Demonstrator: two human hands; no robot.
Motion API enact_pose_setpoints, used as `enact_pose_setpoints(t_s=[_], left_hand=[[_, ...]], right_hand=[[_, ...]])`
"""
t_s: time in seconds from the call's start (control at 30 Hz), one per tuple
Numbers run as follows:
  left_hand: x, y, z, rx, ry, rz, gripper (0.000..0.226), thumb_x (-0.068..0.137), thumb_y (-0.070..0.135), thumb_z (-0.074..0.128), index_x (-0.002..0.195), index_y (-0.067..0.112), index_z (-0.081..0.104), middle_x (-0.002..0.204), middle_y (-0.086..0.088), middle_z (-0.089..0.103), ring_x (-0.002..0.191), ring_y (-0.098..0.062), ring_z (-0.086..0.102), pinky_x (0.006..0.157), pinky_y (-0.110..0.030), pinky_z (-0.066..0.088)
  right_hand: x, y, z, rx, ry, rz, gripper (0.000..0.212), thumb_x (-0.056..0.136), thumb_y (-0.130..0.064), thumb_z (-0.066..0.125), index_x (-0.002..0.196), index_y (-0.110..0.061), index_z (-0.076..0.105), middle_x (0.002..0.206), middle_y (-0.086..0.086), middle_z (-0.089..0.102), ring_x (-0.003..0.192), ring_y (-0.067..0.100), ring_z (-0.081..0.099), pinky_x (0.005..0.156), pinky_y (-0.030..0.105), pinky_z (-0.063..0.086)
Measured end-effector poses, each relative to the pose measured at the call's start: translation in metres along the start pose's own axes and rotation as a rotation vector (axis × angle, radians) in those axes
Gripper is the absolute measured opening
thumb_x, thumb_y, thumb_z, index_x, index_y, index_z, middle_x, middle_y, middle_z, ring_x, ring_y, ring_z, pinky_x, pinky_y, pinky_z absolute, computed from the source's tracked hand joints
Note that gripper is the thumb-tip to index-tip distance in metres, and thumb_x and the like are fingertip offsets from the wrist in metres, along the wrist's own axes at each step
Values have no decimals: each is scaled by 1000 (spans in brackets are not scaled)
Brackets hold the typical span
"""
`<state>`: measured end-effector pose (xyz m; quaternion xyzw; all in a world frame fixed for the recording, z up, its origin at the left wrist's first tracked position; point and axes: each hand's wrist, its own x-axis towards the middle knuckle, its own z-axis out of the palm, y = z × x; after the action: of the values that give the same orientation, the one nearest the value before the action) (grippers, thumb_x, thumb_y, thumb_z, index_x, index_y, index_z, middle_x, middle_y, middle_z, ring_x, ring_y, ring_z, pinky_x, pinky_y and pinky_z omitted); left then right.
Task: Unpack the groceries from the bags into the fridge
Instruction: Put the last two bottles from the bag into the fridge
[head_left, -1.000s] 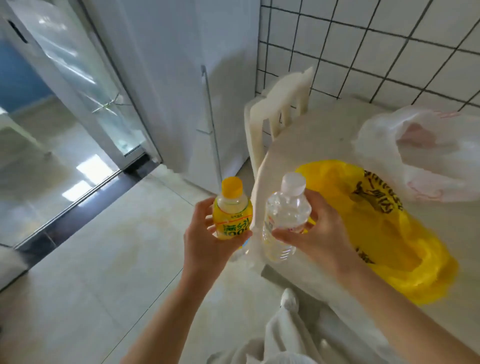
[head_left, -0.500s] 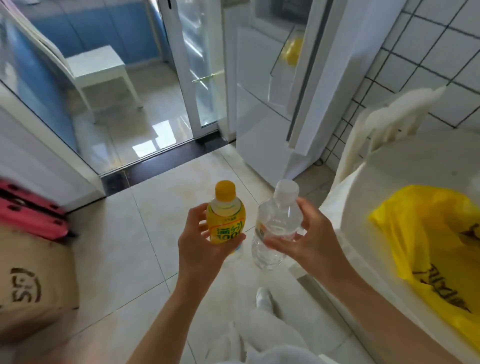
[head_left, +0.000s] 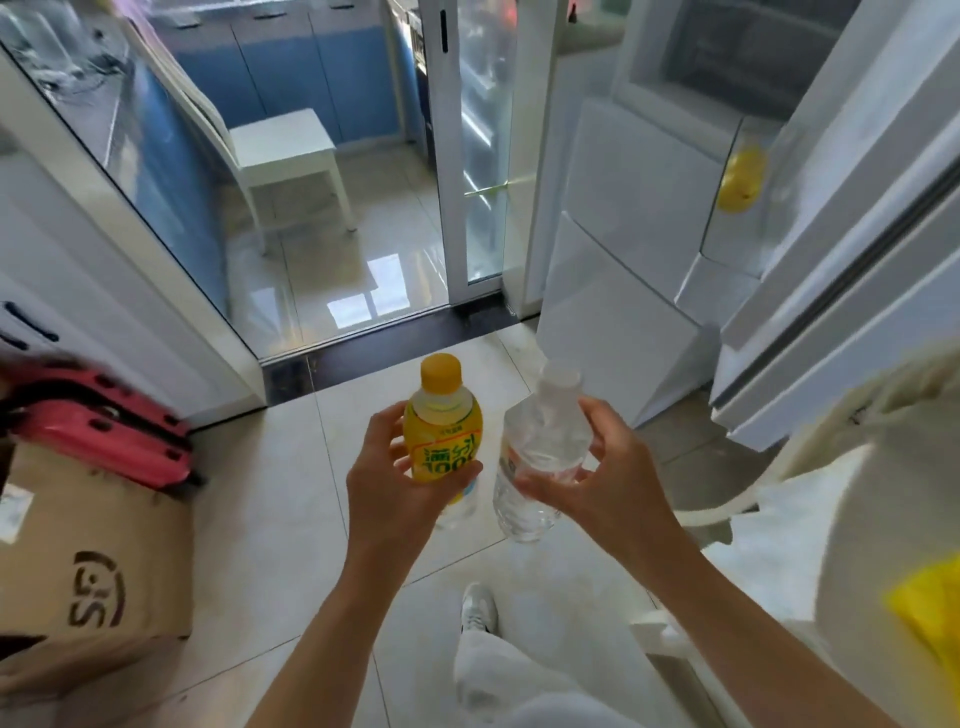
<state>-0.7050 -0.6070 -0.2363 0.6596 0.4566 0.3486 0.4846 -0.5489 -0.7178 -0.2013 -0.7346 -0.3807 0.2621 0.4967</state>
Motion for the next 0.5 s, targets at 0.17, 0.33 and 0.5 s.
enact_pose_setpoints(t_s=[0.17,0.33,0.5], left_hand=[[76,9,10,8,-17,26,77,52,33,88,120,26,52,110,19,62,100,-5,63,81,-19,55],[143,16,20,8,-35,64,77,54,26,91,121,23,54,110,11,65,99,-9,65,83,-29,57],[209,20,34,-30,-78,70,75,54,17,92,118,20,55,107,11,66,96,-10,66,82,-30,57]], right_hand=[[73,-7,13,26,14,6,75,60,-27,89,125,-19,52,111,-7,63,104,12,62,86,37,57],[135,-14,16,10,70,6,79,58,-27,90,127,-21,51,113,-9,63,104,10,61,89,37,55],[187,-19,13,44,162,45,74,56,-22,90,121,-24,55,104,-11,66,96,7,64,86,36,55]])
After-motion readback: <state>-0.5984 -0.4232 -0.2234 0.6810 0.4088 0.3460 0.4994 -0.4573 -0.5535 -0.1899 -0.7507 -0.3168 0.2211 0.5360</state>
